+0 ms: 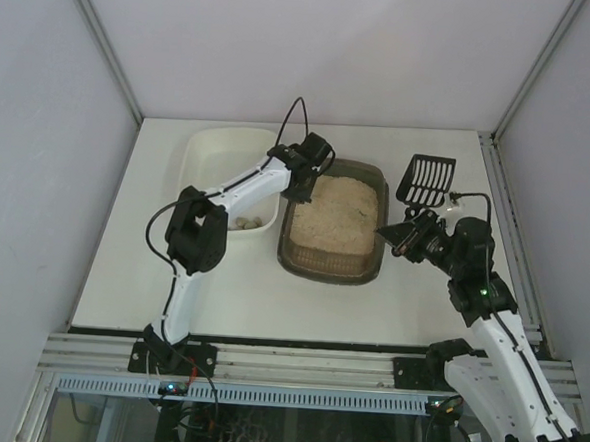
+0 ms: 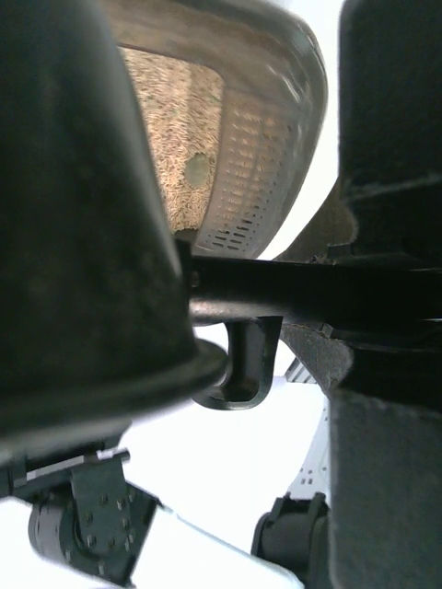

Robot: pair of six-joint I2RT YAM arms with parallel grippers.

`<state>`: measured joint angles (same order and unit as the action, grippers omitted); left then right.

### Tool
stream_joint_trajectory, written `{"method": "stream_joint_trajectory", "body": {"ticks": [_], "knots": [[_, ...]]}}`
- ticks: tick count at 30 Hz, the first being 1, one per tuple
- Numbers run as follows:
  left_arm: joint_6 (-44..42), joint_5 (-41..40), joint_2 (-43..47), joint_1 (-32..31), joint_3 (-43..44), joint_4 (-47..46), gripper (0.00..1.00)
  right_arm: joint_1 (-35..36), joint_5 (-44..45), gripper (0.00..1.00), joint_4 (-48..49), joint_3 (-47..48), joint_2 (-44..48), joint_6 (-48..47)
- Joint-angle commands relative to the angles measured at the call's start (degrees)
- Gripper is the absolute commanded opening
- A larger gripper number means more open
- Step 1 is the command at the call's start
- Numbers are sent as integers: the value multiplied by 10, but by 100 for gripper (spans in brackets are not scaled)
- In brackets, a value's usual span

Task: Clean the litter box

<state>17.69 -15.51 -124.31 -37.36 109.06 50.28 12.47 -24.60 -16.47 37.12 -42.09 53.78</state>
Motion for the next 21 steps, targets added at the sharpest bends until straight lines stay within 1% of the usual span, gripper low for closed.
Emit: {"method": "stream_joint_trajectory", "body": {"ticks": [1,4,6,14,18,21], "knots": [[-129,34,-6,-10,17,-15,1,-7,3,0,17,5,57,12],[-179,31,1,-23,23,-21,0,-9,24,0,-14,8,94,2],[-209,46,5,-29,31,-21,0,-12,41,0,-37,12,117,-4],[-322,98,-33,-77,142,37,0,-15,100,0,-101,28,177,-17],[-415,179,-34,-102,165,39,0,-15,132,0,-133,43,198,-24],[-485,264,-25,-107,165,28,0,-15,151,0,-154,49,218,-28]]}}
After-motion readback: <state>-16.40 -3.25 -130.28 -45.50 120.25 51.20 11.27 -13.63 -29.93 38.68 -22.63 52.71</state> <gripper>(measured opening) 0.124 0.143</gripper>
